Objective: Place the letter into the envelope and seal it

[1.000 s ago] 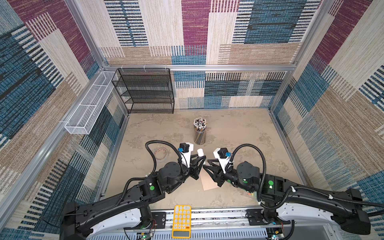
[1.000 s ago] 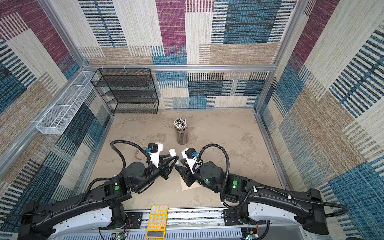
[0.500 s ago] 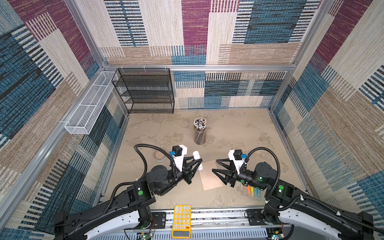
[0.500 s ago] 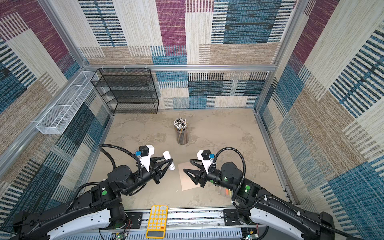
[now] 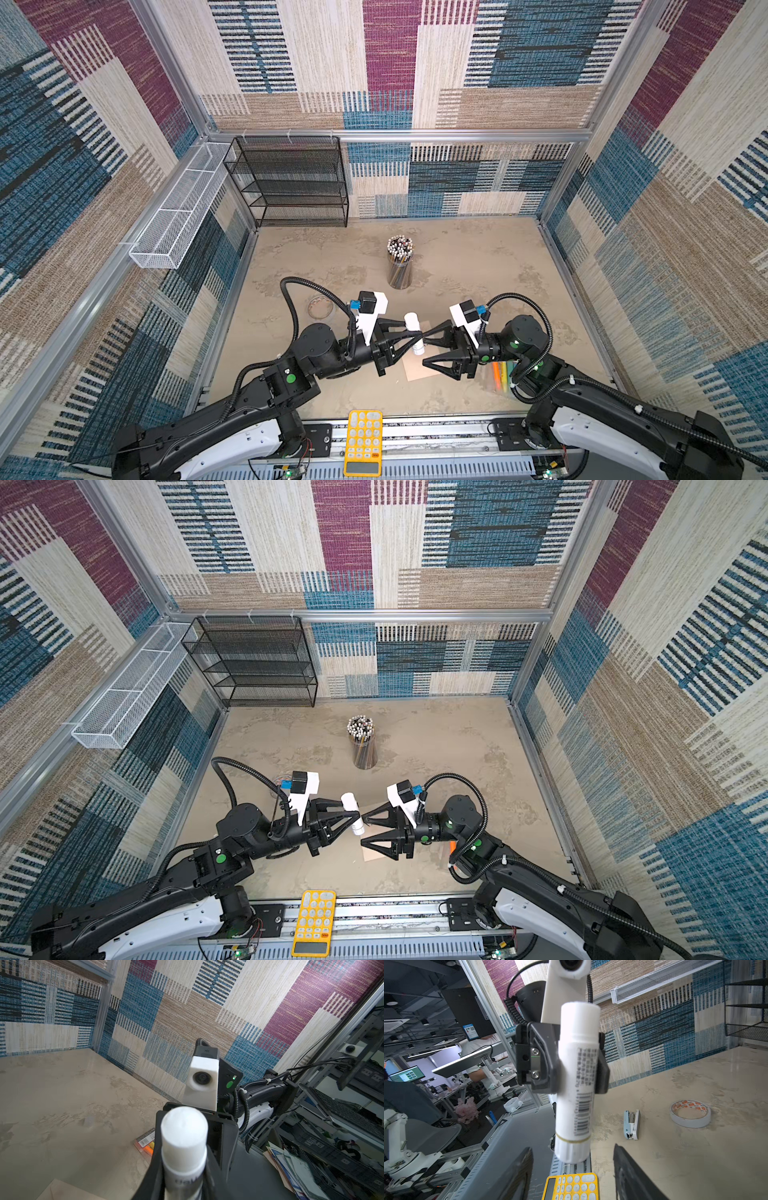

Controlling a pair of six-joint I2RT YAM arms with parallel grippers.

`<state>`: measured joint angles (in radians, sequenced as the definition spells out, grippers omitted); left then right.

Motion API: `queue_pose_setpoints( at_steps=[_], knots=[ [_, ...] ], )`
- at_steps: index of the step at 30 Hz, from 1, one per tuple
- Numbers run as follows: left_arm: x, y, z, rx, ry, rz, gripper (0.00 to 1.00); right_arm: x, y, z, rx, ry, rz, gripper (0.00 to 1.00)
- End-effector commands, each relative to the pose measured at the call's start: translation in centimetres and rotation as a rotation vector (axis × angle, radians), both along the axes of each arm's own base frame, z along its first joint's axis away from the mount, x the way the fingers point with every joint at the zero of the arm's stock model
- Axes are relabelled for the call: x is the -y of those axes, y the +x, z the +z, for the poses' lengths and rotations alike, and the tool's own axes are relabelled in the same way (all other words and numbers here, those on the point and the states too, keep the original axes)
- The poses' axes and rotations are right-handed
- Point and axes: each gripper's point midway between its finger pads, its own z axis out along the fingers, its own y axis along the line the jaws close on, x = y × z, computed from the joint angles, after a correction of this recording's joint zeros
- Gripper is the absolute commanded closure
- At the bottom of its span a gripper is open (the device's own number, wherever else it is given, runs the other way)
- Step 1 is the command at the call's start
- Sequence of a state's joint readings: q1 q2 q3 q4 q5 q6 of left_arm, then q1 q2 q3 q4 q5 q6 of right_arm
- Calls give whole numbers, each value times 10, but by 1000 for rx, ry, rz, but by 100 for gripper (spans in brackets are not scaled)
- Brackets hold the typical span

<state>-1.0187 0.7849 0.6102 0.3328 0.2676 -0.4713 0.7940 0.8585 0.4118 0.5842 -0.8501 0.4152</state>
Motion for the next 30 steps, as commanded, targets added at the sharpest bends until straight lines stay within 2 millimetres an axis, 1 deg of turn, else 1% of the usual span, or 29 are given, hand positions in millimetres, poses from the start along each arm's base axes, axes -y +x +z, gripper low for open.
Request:
queue_pose_setpoints(
  at_steps=[1, 8, 12, 17, 25, 27, 30],
  knots=[
    [2, -8, 18, 25, -75, -51, 100, 3, -15, 16, 27, 65, 86, 38],
    [4, -7, 17, 22, -82, -53, 100, 1, -15, 13, 7, 49, 100, 49],
    [7, -6, 16, 18, -80, -58, 100, 2, -16, 15, 13, 59, 100, 55],
    [10, -6, 15, 12, -84, -69, 100, 3, -15, 18, 21, 68, 95, 56],
    [14, -6, 16, 8, -88, -83, 100, 1, -13, 19, 25, 68, 91, 56],
    [14, -6, 16, 8, -87, -82, 100, 1, -14, 19, 25, 66, 94, 57],
    [14, -5, 15, 8, -84, -78, 100, 1, -14, 18, 25, 64, 97, 63]
  ],
)
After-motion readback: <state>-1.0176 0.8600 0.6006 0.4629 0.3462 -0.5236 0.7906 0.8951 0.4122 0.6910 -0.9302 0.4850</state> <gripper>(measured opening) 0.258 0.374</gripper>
